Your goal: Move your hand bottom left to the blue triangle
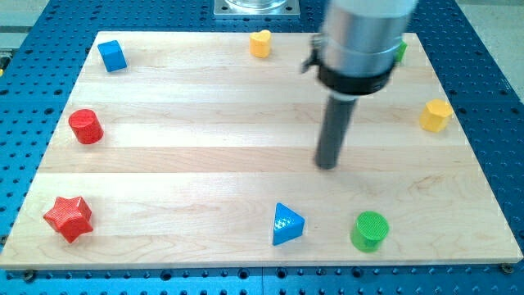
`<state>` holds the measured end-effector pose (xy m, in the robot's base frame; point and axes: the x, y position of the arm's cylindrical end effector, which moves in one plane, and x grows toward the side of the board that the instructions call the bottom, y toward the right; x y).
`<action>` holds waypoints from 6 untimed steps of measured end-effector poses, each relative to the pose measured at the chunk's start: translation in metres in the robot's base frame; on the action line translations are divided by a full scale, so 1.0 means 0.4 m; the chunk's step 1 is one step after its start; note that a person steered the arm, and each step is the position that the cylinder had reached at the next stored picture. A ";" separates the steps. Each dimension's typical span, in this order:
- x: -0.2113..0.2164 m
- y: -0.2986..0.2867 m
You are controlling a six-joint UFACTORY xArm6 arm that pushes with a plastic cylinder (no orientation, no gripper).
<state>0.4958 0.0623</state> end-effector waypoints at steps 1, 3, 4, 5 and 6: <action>0.053 -0.190; 0.189 -0.413; 0.305 -0.410; 0.305 -0.410; 0.307 -0.376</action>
